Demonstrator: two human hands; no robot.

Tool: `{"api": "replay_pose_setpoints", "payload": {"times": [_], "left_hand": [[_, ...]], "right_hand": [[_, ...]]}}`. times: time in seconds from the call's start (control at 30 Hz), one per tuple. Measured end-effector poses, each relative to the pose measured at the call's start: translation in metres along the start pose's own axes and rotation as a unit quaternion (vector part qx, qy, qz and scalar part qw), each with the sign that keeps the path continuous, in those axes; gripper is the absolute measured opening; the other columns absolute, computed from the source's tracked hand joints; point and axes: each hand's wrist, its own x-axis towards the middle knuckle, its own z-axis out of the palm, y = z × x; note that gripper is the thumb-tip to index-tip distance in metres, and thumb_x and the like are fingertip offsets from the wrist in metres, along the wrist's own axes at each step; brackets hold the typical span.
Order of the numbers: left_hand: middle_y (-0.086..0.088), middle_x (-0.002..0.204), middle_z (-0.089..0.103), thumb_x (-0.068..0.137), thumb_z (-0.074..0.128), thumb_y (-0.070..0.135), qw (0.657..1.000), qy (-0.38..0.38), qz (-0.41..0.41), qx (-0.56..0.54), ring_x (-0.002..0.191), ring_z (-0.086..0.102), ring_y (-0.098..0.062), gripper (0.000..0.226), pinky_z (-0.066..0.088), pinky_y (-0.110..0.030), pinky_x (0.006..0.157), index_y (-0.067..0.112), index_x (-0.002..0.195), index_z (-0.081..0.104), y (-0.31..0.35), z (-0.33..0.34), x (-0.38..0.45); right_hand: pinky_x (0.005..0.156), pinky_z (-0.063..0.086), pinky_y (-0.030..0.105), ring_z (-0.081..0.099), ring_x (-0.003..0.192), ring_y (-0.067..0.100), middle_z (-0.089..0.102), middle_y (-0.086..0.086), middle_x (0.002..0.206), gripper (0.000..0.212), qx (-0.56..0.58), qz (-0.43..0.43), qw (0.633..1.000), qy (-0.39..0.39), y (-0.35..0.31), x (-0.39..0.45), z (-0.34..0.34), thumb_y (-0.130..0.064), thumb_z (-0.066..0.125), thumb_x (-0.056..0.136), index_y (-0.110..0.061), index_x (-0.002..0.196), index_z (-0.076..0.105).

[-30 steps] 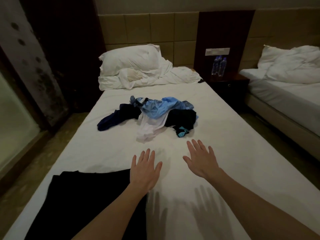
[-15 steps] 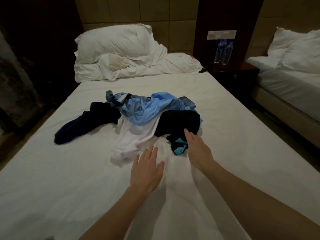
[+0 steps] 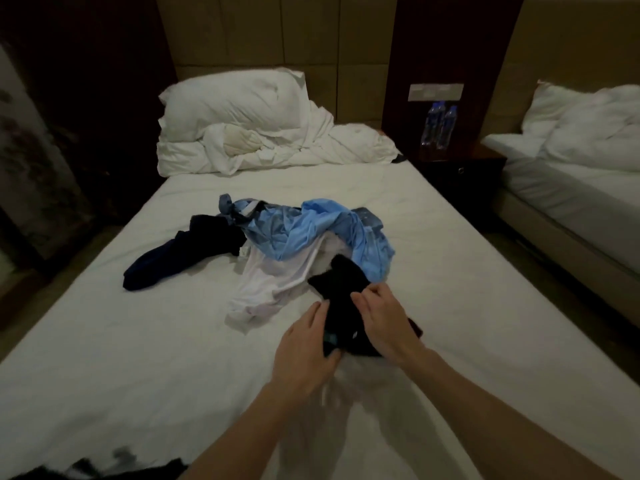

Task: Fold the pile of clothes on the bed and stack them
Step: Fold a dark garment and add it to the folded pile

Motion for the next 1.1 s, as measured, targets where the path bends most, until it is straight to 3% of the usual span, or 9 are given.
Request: {"api": "replay_pose_setpoints", "payload": {"times": [0.13,0.23,0.33,0.43,0.53,0.67,0.8,0.9,1.1], "left_hand": [[0.010,0.120,0.062,0.087,0.062,0.030,0.998,-0.018,0.006,-0.065,0.109,0.060,-0.014,0.030,0.048,-0.029,0.089,0.029,0.117,0.059,0.047,-0.035,-0.059],[0.010,0.093,0.068,0.093,0.060,0.032,0.994,-0.005,-0.008,-0.112,0.086,0.064,-0.011,0.005,0.052,-0.033,0.079,0.027,0.094,0.060,0.067,-0.065,-0.109],[0.010,0.083,0.068,0.093,0.061,0.028,0.988,0.024,-0.022,-0.149,0.078,0.064,-0.010,0.007,0.054,-0.037,0.077,0.028,0.086,0.058,0.080,-0.096,-0.156],[0.008,0.083,0.070,0.090,0.061,0.015,0.980,0.043,-0.012,-0.194,0.081,0.065,-0.008,0.011,0.054,-0.037,0.080,0.025,0.085,0.062,0.092,-0.124,-0.194],[0.005,0.092,0.072,0.087,0.058,0.005,0.972,0.015,-0.009,-0.234,0.089,0.066,-0.009,0.017,0.052,-0.030,0.085,0.017,0.091,0.069,0.107,-0.152,-0.225],[0.005,0.106,0.070,0.086,0.061,0.008,0.985,-0.044,0.010,-0.167,0.099,0.065,-0.010,0.026,0.051,-0.032,0.094,0.019,0.106,0.071,0.115,-0.181,-0.259],[0.005,0.106,0.069,0.086,0.057,0.005,0.997,-0.034,0.023,-0.069,0.097,0.065,-0.013,0.029,0.053,-0.035,0.093,0.026,0.101,0.070,0.106,-0.204,-0.283],[0.006,0.101,0.068,0.084,0.055,0.007,0.999,-0.035,0.009,0.015,0.093,0.064,-0.017,0.030,0.053,-0.038,0.085,0.035,0.089,0.063,0.095,-0.217,-0.292],[-0.002,0.110,0.063,0.074,0.071,0.023,0.968,-0.211,0.039,0.133,0.101,0.061,-0.023,0.034,0.052,-0.040,0.088,0.022,0.106,0.058,0.091,-0.210,-0.291]], "right_hand": [[0.062,0.033,0.026,0.049,0.055,0.010,0.048,-0.007,0.061,0.038,0.040,0.055,0.997,-0.030,-0.063,-0.056,-0.050,-0.034,0.045,0.104,-0.028,0.067,0.039],[0.065,0.043,0.039,0.056,0.063,0.020,0.055,-0.001,0.063,0.036,0.052,0.103,0.993,-0.013,-0.095,-0.096,-0.087,-0.047,0.048,0.099,-0.024,0.072,0.042],[0.063,0.047,0.035,0.058,0.060,0.014,0.063,0.001,0.066,0.039,0.095,0.100,0.989,-0.045,-0.121,-0.137,-0.125,-0.060,0.062,0.080,-0.025,0.082,0.044],[0.064,0.050,0.028,0.065,0.072,0.009,0.068,-0.006,0.081,0.055,-0.001,0.019,0.991,-0.134,-0.140,-0.175,-0.156,-0.068,0.070,0.064,-0.032,0.098,0.045],[0.074,0.052,0.039,0.062,0.083,0.012,0.065,-0.010,0.089,0.036,-0.082,-0.049,0.985,-0.145,-0.152,-0.201,-0.173,-0.057,0.068,0.079,-0.029,0.097,0.054],[0.080,0.051,0.037,0.063,0.085,0.012,0.069,-0.009,0.092,0.010,-0.026,-0.078,0.990,-0.111,-0.172,-0.220,-0.192,-0.028,0.065,0.091,-0.024,0.100,0.062],[0.082,0.049,0.033,0.064,0.092,0.021,0.070,0.002,0.101,0.028,-0.068,-0.051,0.989,-0.118,-0.187,-0.230,-0.206,-0.003,0.052,0.087,-0.016,0.110,0.062],[0.086,0.050,0.033,0.063,0.094,0.020,0.071,0.003,0.100,0.027,-0.058,-0.004,0.990,-0.126,-0.193,-0.234,-0.212,-0.001,0.052,0.083,-0.012,0.101,0.068],[0.084,0.049,0.033,0.064,0.089,0.016,0.072,0.002,0.090,0.026,0.125,0.086,0.987,-0.055,-0.218,-0.230,-0.214,-0.003,0.049,0.085,-0.014,0.084,0.072]]}}
